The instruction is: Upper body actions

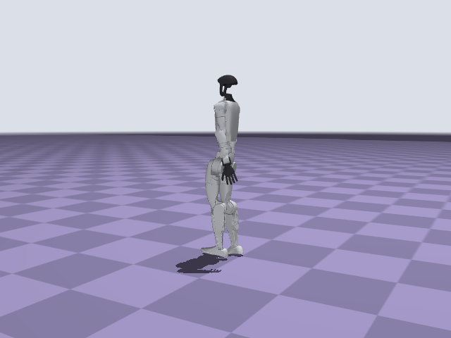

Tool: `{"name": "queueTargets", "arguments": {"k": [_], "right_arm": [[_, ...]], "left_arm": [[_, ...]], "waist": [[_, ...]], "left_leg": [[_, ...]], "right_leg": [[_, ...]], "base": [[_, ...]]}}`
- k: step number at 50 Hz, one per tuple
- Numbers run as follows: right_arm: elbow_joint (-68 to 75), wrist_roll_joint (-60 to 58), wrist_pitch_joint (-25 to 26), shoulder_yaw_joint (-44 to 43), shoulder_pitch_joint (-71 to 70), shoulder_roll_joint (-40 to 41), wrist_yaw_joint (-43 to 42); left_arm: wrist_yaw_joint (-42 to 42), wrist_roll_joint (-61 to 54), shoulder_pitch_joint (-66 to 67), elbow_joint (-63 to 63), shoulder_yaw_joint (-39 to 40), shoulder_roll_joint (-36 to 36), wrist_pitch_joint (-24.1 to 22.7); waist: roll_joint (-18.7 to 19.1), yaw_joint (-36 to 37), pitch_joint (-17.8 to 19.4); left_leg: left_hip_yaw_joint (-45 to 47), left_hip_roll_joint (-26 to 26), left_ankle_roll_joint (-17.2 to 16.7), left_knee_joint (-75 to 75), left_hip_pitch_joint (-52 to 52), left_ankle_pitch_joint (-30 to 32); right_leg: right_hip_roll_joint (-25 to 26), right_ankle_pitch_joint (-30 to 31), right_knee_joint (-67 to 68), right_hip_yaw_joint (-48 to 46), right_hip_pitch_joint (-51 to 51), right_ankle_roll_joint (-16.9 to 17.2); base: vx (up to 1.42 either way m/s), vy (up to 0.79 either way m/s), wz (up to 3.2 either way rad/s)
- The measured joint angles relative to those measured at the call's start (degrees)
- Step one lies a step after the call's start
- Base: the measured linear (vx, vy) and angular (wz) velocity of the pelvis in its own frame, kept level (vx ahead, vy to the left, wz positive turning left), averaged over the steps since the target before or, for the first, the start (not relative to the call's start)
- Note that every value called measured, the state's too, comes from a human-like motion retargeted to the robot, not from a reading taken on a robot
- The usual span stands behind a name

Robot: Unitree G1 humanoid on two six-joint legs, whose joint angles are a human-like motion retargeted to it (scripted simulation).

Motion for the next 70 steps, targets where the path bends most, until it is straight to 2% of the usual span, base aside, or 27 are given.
{"name": "queueTargets", "arguments": {"k": [3,6,8,10,13,16,20,25,30,33,35,37,38,39,40,42,43,45,50,53,57,60,65,67,70], "right_arm": [[1.04,0.6,-0.79,-3.36,3.53,-0.83,-4.77],[3.71,3.2,-0.42,-6.69,5.86,-1.93,-8.49],[6.11,4.84,-0.22,-8.38,7.17,-3.16,-9.71],[7.85,5.49,0.3,-9.12,8.48,-4.29,-9.71],[11.04,5.12,3.43,-10.53,10.46,-6.1,-9.78],[12.85,3.77,5.54,-12.85,12.58,-6.6,-10.95],[13.31,4.1,6.3,-14.42,15.68,-6.88,-12.53],[13.31,5.38,7.95,-14.5,16.27,-6.71,-12.63],[12.39,5.3,6.48,-13.89,14.44,-5.21,-11.09],[8.73,3.72,5.16,-14.42,13.14,-3.53,-9.95],[6.57,3.07,4.29,-14.11,11.95,-2.88,-8.74],[4.61,2.17,3.49,-12.76,10.33,-2.65,-6.9],[3.5,1.18,3.34,-12.12,9.53,-2.52,-5.63],[2.69,0.35,3.38,-11.76,8.88,-2.38,-4.78],[2.03,-0.41,3.53,-11.55,8.28,-2.23,-4.14],[-0.2,-2.49,2.76,-11.27,6.42,-2.2,-3.59],[-1.28,-3.59,1.99,-10.77,5.4,-2.28,-3.57],[-3.0,-5.53,0.61,-9.42,3.8,-2.39,-3.91],[-3.59,-7.04,-0.84,-7.4,2.1,-3.33,-5.89],[0.1,-4.63,0.75,-8.06,3.94,-4.39,-6.05],[6.84,-1.73,3.46,-9.3,5.88,-5.24,-7.22],[11.93,-1.37,5.67,-9.07,5.05,-5.64,-10.47],[12.98,-1.56,6.5,-6.25,3.51,-5.53,-12.26],[12.39,-0.88,6.14,-5.22,2.53,-5.29,-11.58],[11.48,1.03,5.95,-3.71,-0.16,-4.35,-10.57]], "left_arm": [[0.87,-7.57,-2.74,2.03,-6.44,1.38,0.37],[3.05,-10.67,-7.01,2.1,-11.74,1.38,-0.32],[4.34,-10.46,-10.71,1.95,-13.09,0.77,-1.05],[4.17,-10.18,-13.72,1.18,-13.08,0.37,-1.51],[1.75,-9.42,-20.86,-2.31,-10.95,0.22,-2.37],[1.51,-7.69,-25.96,-6.43,-11.06,0.37,-3.87],[3.79,-4.67,-31.0,-11.82,-12.56,0.57,-6.4],[5.81,-4.21,-33.89,-14.57,-11.85,-0.27,-8.63],[3.21,-4.06,-31.09,-14.21,-12.87,-1.35,-8.07],[1.32,-4.2,-26.81,-12.36,-13.93,-2.18,-6.7],[-0.56,-4.57,-24.32,-10.89,-14.27,-2.51,-5.58],[-2.73,-4.08,-21.43,-8.89,-14.31,-2.48,-4.6],[-3.51,-3.24,-19.67,-7.74,-14.63,-2.31,-4.02],[-3.66,-2.4,-18.51,-6.99,-14.98,-2.16,-3.56],[-3.49,-1.57,-17.66,-6.45,-15.33,-2.03,-3.16],[-1.81,0.68,-15.21,-5.97,-15.96,-2.13,-3.01],[-0.88,1.58,-14.19,-6.19,-15.95,-2.18,-3.44],[-0.37,2.31,-12.57,-7.04,-15.82,-1.88,-4.26],[0.54,4.93,-11.12,-7.78,-14.73,-1.41,-4.5],[1.53,7.11,-10.09,-8.05,-13.21,-1.39,-3.77],[1.47,6.22,-7.58,-9.03,-11.53,-1.51,-4.26],[1.11,4.61,-5.93,-9.46,-9.09,-1.1,-4.25],[3.08,4.62,-2.0,-9.59,-7.06,-0.25,-3.47],[4.62,6.09,0.5,-9.35,-7.12,-0.21,-2.7],[5.77,7.68,2.67,-8.21,-7.85,-0.14,-2.11]], "waist": [[1.3,0.71,2.74],[3.32,1.33,5.89],[4.45,0.72,7.38],[5.2,-1.15,8.07],[4.93,-4.35,10.1],[4.59,-6.43,10.65],[4.94,-8.17,10.23],[5.1,-8.15,10.09],[5.25,-5.73,7.74],[3.99,-5.33,5.66],[2.68,-5.88,4.87],[1.28,-4.45,3.56],[0.04,-4.23,2.86],[-0.62,-3.34,2.24],[-0.99,-2.11,1.65],[-0.35,0.17,-0.25],[-0.28,0.25,-0.6],[0.08,-0.56,0.25],[1.61,-5.67,3.24],[1.75,-7.45,2.32],[1.47,-4.57,0.51],[1.47,-3.69,1.1],[2.9,-5.48,1.05],[3.41,-4.99,0.96],[2.65,-4.84,2.43]], "left_leg": [[0.7,2.09,0.27,0.38,1.65,-0.57],[2.88,4.94,0.51,0.56,3.24,-1.01],[4.12,6.43,0.74,0.56,3.68,-1.1],[4.2,7.43,1.01,0.58,3.56,-1.04],[4.59,7.95,1.93,0.7,3.38,-0.81],[4.13,8.42,2.48,0.91,2.47,-0.37],[3.74,9.36,2.78,1.39,1.02,-0.16],[4.56,10.15,2.32,1.3,1.14,-0.14],[5.68,10.31,0.91,0.86,1.43,-0.27],[4.79,7.72,0.62,0.9,1.2,-0.52],[3.5,5.39,0.5,1.04,1.36,-0.73],[3.96,3.41,-0.14,0.99,1.82,-1.17],[3.5,1.88,-0.5,0.75,2.43,-1.21],[3.76,1.16,-0.8,0.58,2.54,-1.26],[4.38,0.84,-1.08,0.44,2.39,-1.3],[5.86,1.81,-2.14,0.69,0.43,-1.31],[5.92,2.2,-2.57,0.89,-0.26,-1.27],[6.56,2.81,-2.87,0.9,-0.21,-0.83],[5.96,4.34,-3.36,0.96,1.39,0.32],[3.85,4.8,-4.21,1.67,0.83,0.78],[3.84,4.92,-5.14,1.86,0.44,1.03],[3.96,5.38,-6.08,2.53,0.7,1.15],[1.92,6.67,-8.62,7.34,-1.37,0.39],[1.32,7.18,-10.13,12.46,-3.9,2.4],[1.43,8.28,-11.82,23.47,-8.43,10.54]], "right_leg": [[0.22,1.26,8.92,1.93,-1.81,0.84],[-0.87,7.85,22.69,2.95,-6.87,1.34],[-1.67,11.64,33.57,4.41,-12.42,-0.21],[-1.87,11.05,42.13,4.68,-16.94,-1.11],[-6.32,6.86,59.16,2.25,-25.32,-4.52],[-5.59,5.99,68.19,4.43,-32.46,-3.54],[-3.86,6.23,72.2,5.16,-38.0,-2.22],[-2.47,8.02,65.34,4.56,-34.77,-2.36],[4.34,12.22,44.18,7.55,-22.66,0.12],[6.44,17.35,21.83,10.26,-11.08,2.77],[7.1,9.44,9.86,13.17,-4.12,4.14],[3.66,0.36,1.99,-0.44,0.85,0.06],[3.68,1.32,-1.9,0.74,1.23,-1.72],[3.54,2.56,-3.82,3.33,1.07,-2.04],[3.32,3.94,-4.76,6.62,0.65,-1.63],[1.63,3.45,-5.65,0.98,-0.28,0.28],[2.01,3.42,-4.71,4.01,-2.33,-0.62],[3.05,3.2,-2.99,9.93,-4.0,-1.3],[4.73,1.97,-3.7,5.5,-0.87,-2.53],[5.04,1.86,-5.23,3.73,0.18,-2.92],[5.3,1.26,-5.19,3.57,-0.48,-3.68],[5.78,0.57,-4.84,3.65,-0.22,-4.26],[6.63,-0.34,-4.92,3.76,0.23,-4.73],[6.31,-0.72,-4.8,4.12,0.25,-4.89],[4.46,-1.05,-4.67,3.27,0.87,-4.99]], "base": [[0.07,0.09,-0.33],[-0.04,0.14,-0.56],[-0.09,0.13,-0.35],[-0.07,0.14,0.04],[-0.11,0.07,0.17],[-0.06,0.0,0.29],[-0.01,0.0,0.05],[0.0,-0.04,-0.14],[0.04,-0.1,-0.3],[0.07,-0.09,0.08],[0.06,-0.1,0.18],[0.11,-0.09,-0.27],[0.11,-0.13,-0.24],[0.07,-0.18,-0.35],[-0.04,-0.16,-0.61],[-0.13,-0.12,-0.56],[-0.14,-0.19,-0.36],[-0.12,-0.23,-0.1],[-0.13,-0.12,0.35],[0.02,-0.12,0.68],[0.06,-0.15,-0.06],[-0.07,-0.15,-0.05],[-0.08,-0.11,0.11],[0.0,0.0,0.0],[-0.17,-0.07,0.34]]}}
